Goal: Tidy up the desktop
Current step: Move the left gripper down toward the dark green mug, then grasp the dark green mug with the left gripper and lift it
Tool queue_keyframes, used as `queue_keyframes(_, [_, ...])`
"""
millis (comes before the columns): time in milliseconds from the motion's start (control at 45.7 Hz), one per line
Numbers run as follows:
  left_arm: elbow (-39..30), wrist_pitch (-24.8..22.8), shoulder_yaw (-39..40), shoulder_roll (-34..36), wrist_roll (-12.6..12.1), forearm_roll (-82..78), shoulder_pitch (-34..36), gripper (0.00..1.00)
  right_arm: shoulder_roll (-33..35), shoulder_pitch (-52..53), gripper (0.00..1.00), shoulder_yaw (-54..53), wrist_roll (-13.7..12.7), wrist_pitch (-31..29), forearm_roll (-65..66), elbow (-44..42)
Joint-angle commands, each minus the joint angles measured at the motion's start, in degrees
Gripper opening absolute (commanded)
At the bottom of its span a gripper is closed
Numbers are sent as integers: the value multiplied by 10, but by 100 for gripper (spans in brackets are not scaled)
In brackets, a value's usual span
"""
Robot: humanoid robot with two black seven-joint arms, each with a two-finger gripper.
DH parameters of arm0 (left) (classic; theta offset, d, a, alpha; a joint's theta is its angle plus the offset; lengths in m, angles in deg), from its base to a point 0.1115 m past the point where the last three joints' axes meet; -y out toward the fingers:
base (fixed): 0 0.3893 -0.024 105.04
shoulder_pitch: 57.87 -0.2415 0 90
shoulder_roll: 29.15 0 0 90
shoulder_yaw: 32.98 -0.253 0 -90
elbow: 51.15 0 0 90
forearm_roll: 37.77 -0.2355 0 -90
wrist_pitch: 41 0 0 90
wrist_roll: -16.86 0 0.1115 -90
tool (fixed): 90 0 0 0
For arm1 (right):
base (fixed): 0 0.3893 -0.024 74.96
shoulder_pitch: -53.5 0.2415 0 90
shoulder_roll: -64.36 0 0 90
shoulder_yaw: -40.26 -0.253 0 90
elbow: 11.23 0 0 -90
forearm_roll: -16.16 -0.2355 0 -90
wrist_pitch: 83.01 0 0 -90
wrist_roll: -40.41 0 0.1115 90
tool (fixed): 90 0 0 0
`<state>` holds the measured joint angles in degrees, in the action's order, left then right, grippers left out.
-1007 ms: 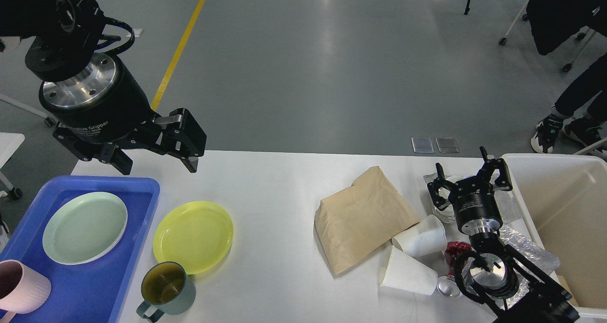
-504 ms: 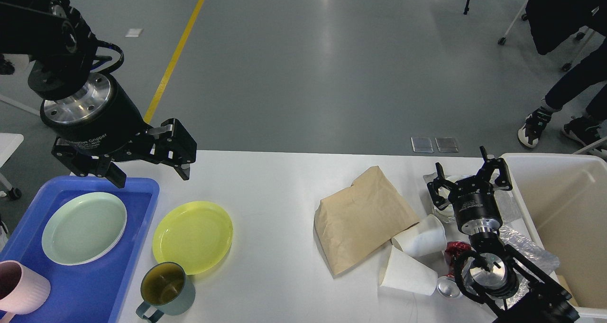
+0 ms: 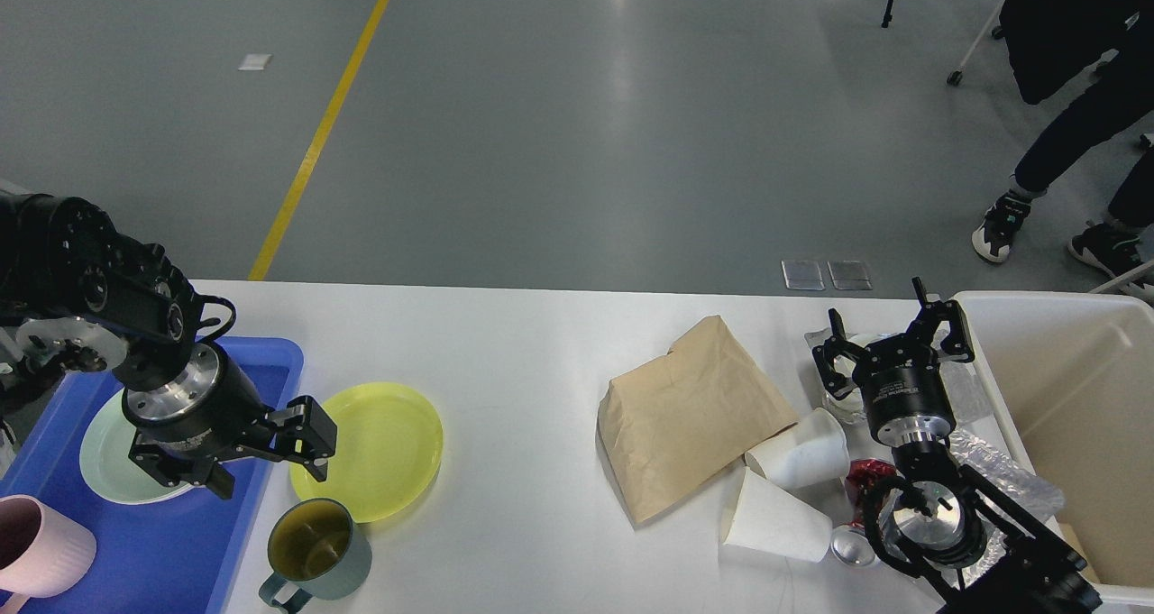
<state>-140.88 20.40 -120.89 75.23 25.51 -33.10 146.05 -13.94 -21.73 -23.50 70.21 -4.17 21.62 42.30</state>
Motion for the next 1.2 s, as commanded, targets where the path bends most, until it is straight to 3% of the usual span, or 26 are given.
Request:
queue_keyframes(0, [0,33,0,-5,0,-11,-38,84,0,0,100,-1,0,0,0,0])
queue_keyframes(482, [3,135,12,-17,0,-40,-136,84,0,0,100,0,0,0,0,0])
queue_keyframes(898, [85,146,32,-17,-11,-36,-231,83,0,0,100,0,0,0,0,0])
queue_keyframes(1095, [126,151,38,-17,-23,-28,-269,66,0,0,100,0,0,0,0,0])
queue_keyframes(1182, [132,153,51,-21,-36,-28,-281,65,0,0,100,-1,0,0,0,0])
